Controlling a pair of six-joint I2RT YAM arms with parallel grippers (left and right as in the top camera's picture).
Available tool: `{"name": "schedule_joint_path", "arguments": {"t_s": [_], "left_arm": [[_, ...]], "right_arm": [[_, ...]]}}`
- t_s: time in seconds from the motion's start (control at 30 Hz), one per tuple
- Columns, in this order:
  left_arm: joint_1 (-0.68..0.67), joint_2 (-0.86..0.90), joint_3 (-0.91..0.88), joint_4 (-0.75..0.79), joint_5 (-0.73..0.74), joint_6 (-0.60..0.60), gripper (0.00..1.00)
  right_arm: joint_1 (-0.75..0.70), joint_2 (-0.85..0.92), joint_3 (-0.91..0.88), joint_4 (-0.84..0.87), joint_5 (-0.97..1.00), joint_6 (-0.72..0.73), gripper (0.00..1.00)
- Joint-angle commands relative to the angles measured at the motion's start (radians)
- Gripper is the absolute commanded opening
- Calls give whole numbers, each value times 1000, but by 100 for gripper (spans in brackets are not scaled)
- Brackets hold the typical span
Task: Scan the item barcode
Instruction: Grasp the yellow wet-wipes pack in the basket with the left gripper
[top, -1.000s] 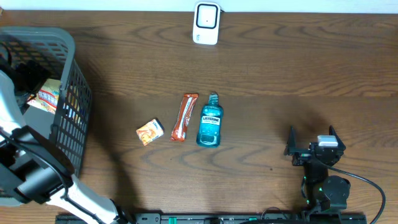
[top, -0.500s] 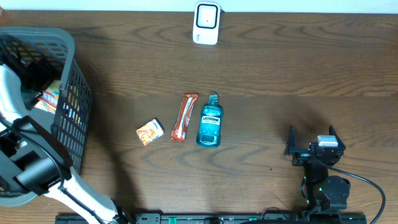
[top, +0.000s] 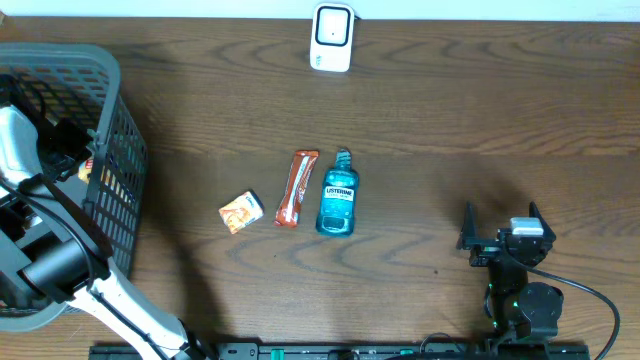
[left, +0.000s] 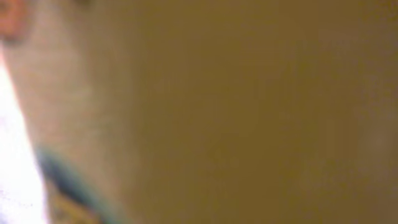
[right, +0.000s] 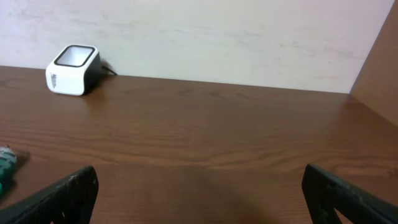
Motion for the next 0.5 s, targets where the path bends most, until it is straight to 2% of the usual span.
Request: {"name": "schedule_joint_path", "arguments": {"t_s": [0.0, 0.1, 0.23, 0.4, 0.47], "left_arm": [[1, -30, -4, -40, 18, -42, 7], [5, -150, -4, -31, 18, -169, 7], [4, -268, -4, -24, 32, -256, 7], [3, -463, -4, -24, 106, -346, 7], [2, -524, -4, -23, 136, -347, 7]], "right_arm": [[2, -5, -1, -3, -2, -12, 99], [2, -5, -1, -3, -2, -13, 99], [2, -5, -1, -3, -2, -13, 99], [2, -5, -1, -3, -2, -13, 99], [2, -5, -1, -3, -2, -12, 99]]}}
